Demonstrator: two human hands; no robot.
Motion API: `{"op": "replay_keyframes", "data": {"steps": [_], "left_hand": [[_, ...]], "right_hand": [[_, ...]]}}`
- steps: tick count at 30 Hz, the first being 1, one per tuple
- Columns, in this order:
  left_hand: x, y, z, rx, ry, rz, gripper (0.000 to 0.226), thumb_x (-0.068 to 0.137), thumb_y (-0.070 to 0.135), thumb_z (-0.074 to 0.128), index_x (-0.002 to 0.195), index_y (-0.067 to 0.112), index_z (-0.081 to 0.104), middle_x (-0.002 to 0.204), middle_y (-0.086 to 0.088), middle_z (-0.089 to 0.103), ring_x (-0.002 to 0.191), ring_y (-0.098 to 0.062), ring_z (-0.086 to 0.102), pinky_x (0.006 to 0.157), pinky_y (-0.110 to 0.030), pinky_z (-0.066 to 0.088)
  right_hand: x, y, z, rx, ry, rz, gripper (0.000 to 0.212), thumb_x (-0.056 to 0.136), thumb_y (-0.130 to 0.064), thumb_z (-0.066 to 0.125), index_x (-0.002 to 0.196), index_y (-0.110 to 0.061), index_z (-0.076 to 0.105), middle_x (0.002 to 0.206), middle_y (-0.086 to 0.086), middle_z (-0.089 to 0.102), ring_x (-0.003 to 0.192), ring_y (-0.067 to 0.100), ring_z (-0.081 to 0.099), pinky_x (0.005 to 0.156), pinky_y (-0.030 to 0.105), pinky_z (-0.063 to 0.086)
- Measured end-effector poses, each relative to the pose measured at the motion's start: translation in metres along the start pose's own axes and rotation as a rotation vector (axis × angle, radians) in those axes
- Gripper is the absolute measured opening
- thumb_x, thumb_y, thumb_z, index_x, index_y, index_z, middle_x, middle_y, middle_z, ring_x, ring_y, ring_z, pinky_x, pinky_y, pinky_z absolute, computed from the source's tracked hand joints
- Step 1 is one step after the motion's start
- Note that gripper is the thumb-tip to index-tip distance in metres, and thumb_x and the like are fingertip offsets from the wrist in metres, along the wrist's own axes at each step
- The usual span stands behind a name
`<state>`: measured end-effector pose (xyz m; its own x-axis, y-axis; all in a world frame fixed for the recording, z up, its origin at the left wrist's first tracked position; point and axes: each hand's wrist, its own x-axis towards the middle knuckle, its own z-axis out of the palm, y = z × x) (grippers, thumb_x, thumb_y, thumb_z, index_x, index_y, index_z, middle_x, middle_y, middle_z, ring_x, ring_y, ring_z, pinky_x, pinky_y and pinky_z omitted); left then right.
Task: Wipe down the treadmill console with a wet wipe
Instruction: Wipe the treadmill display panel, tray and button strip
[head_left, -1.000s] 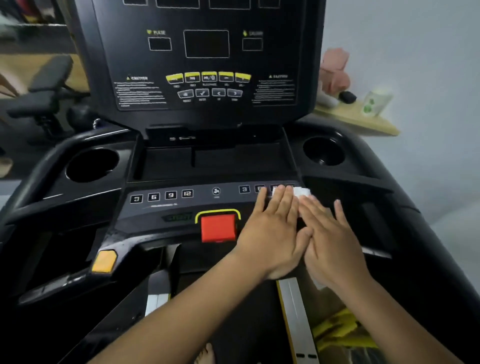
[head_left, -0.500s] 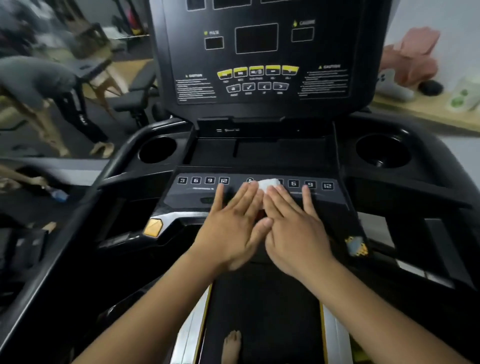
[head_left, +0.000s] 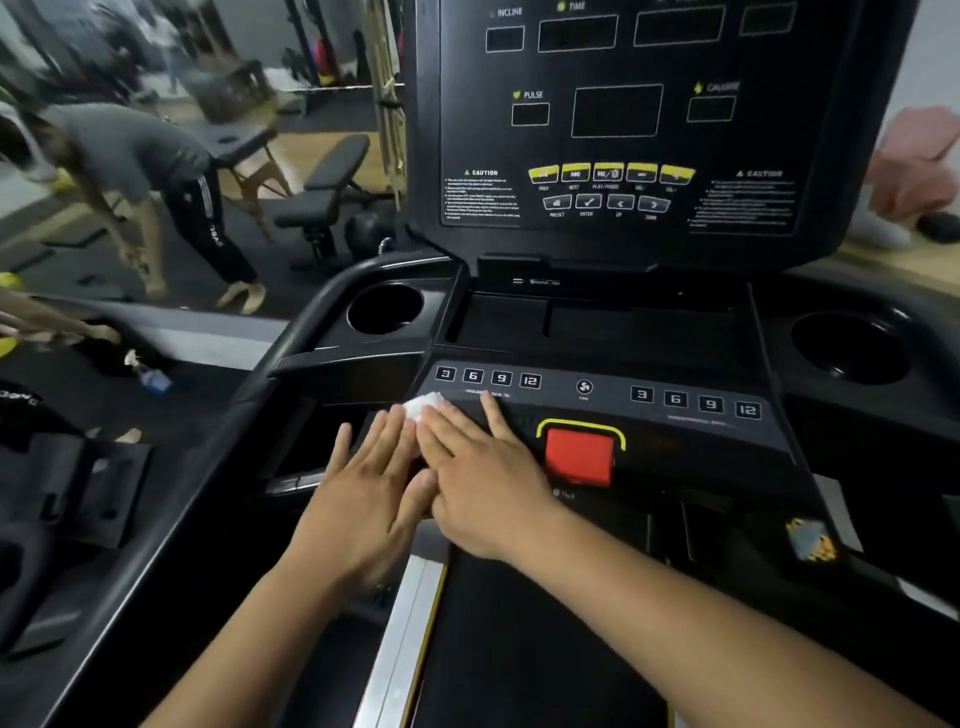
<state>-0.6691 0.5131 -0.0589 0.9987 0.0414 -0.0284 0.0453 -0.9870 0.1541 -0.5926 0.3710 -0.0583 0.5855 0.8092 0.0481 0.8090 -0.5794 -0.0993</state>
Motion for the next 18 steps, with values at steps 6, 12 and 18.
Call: {"op": "replay_keyframes", "data": {"steps": [6, 12, 18], "left_hand": [[0.074, 0.023, -0.011, -0.018, 0.022, 0.133, 0.084, 0.087, 0.058, -0.013, 0.156, 0.014, 0.005, 0.164, -0.008, 0.001, 0.150, -0.017, -0.007, 0.122, -0.039, -0.004], [0.089, 0.140, 0.004, 0.056, 0.012, 0.387, 0.087, 0.086, 0.059, -0.021, 0.154, 0.008, 0.000, 0.163, -0.014, 0.000, 0.151, -0.023, -0.008, 0.121, -0.043, -0.008], [0.089, 0.247, 0.026, 0.052, -0.039, 0.659, 0.084, 0.092, 0.059, -0.011, 0.153, 0.005, 0.008, 0.162, -0.017, 0.007, 0.151, -0.027, -0.004, 0.120, -0.047, -0.009]], "right_hand": [[0.009, 0.049, -0.030, -0.064, -0.001, 0.179, 0.063, 0.096, -0.029, 0.031, 0.154, -0.013, 0.011, 0.163, 0.000, 0.009, 0.149, 0.011, -0.002, 0.118, 0.052, -0.008], [-0.093, 0.112, -0.035, -0.044, 0.042, 0.455, 0.063, 0.096, -0.027, 0.032, 0.154, -0.017, 0.011, 0.163, -0.005, 0.006, 0.147, 0.004, -0.004, 0.119, 0.044, -0.010], [-0.205, 0.142, -0.022, 0.105, 0.259, 0.731, 0.058, 0.094, -0.010, 0.045, 0.149, -0.017, 0.031, 0.155, -0.007, 0.028, 0.141, 0.002, 0.010, 0.119, 0.032, 0.002]]}}
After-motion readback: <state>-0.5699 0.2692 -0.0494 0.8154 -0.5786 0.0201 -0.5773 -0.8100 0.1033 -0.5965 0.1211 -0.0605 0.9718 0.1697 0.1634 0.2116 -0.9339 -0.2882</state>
